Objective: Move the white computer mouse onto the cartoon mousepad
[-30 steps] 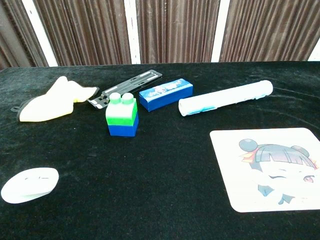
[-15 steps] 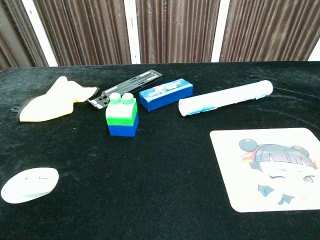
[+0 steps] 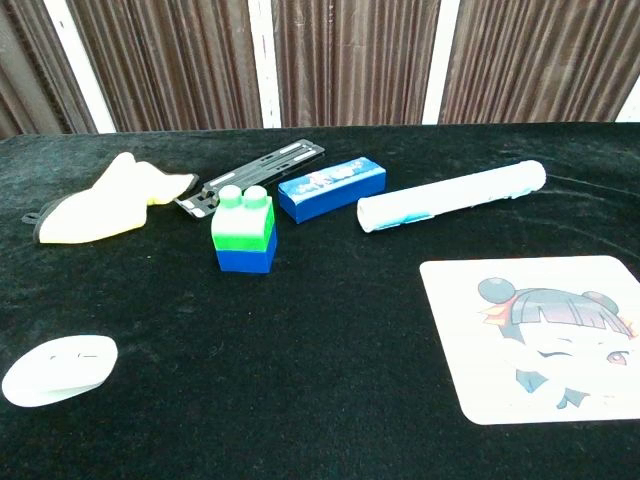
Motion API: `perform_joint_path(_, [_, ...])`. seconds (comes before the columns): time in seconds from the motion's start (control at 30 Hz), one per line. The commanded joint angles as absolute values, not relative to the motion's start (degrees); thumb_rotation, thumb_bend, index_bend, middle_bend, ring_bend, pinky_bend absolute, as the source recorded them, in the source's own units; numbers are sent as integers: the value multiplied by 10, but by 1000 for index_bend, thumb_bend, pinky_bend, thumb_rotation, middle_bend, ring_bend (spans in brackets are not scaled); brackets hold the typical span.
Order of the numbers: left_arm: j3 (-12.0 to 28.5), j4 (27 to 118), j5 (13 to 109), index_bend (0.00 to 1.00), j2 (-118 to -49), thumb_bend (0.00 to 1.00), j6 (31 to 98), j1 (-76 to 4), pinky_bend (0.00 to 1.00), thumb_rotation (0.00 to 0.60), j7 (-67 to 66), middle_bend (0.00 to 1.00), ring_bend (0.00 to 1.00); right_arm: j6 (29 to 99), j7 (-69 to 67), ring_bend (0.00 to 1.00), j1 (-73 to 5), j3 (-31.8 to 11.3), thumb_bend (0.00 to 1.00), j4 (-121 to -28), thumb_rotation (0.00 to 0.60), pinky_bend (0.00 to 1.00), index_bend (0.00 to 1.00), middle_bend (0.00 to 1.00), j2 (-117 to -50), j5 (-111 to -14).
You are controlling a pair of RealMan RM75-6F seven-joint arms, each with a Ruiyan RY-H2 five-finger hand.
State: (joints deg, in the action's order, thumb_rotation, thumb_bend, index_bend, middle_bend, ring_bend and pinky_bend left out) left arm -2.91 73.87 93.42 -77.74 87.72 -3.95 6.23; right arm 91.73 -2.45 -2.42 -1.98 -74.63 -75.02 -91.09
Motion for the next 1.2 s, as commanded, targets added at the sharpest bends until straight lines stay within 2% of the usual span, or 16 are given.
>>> perform_joint_path(0.03, [-31,740,935,7,-778,162,875,-40,0,600,59,0,0,919,-28,0,-24,-22,97,-750,600,0,0,0,-749,-909])
perform_joint_path(0.3, [-31,748,933,40,-776,169,871,-41,0,600,52,0,0,916,-27,0,-24,-22,98,-755,600,0,0,0,-746,-909])
perform_joint_path(0.53, [-31,794,926,201,-769,177,855,-45,0,600,21,0,0,917,-29,0,-24,-23,97,-758,600,0,0,0,-744,-910])
perform_joint_path(0.83, [-22,879,887,352,-765,175,808,-57,0,600,-54,0,0,916,-32,0,-23,-22,98,-762,600,0,0,0,-742,-911])
perform_joint_path(1.0, [-9,916,844,338,-780,175,774,-69,0,600,-124,0,0,914,-32,0,-23,-19,97,-763,600,0,0,0,-741,-914])
perform_joint_path(1.2, [2,939,790,268,-802,176,743,-79,0,600,-202,0,0,913,-33,0,-23,-18,98,-765,600,0,0,0,-740,-916])
